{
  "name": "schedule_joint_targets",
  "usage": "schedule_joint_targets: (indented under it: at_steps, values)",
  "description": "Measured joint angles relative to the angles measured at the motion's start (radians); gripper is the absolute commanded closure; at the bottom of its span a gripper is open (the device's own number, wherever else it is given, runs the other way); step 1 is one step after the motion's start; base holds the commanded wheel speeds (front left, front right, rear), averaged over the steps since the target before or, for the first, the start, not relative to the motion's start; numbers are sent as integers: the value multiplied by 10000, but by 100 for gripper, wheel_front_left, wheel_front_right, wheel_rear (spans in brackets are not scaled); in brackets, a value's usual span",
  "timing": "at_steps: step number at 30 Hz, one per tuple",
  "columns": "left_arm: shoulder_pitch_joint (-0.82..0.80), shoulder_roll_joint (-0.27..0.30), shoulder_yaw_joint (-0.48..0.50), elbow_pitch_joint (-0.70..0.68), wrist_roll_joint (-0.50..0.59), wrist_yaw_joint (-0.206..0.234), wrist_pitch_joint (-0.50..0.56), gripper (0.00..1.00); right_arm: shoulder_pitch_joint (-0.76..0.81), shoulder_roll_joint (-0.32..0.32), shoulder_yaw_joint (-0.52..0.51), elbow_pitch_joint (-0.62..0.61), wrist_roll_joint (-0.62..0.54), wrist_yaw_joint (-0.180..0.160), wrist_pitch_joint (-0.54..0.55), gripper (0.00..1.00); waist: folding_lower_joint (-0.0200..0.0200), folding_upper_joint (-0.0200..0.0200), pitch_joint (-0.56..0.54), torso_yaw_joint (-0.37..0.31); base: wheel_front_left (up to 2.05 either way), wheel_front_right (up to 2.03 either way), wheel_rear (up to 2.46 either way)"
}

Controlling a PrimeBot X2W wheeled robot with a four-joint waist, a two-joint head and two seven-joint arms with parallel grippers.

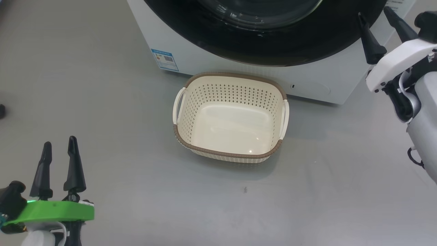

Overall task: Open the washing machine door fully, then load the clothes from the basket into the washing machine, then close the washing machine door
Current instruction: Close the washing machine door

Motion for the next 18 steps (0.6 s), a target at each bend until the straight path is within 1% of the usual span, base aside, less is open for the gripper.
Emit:
schedule_joint_targets:
  at_steps: [5, 9, 18]
  values:
    - [29, 59, -17, -48, 69, 0, 0, 0, 575, 263, 8, 19, 155, 4, -92, 0, 0, 0, -412, -346, 0, 0, 0]
    - [265, 107, 148, -12, 61, 0, 0, 0, 1028, 520, 176, -88, 151, 8, -107, 0, 0, 0, -718, -672, 0, 0, 0]
    - [660, 274, 130, -65, 61, 0, 0, 0, 1590, 696, 222, -669, 148, 8, -184, 0, -1, 0, -1298, -1492, 0, 0, 0]
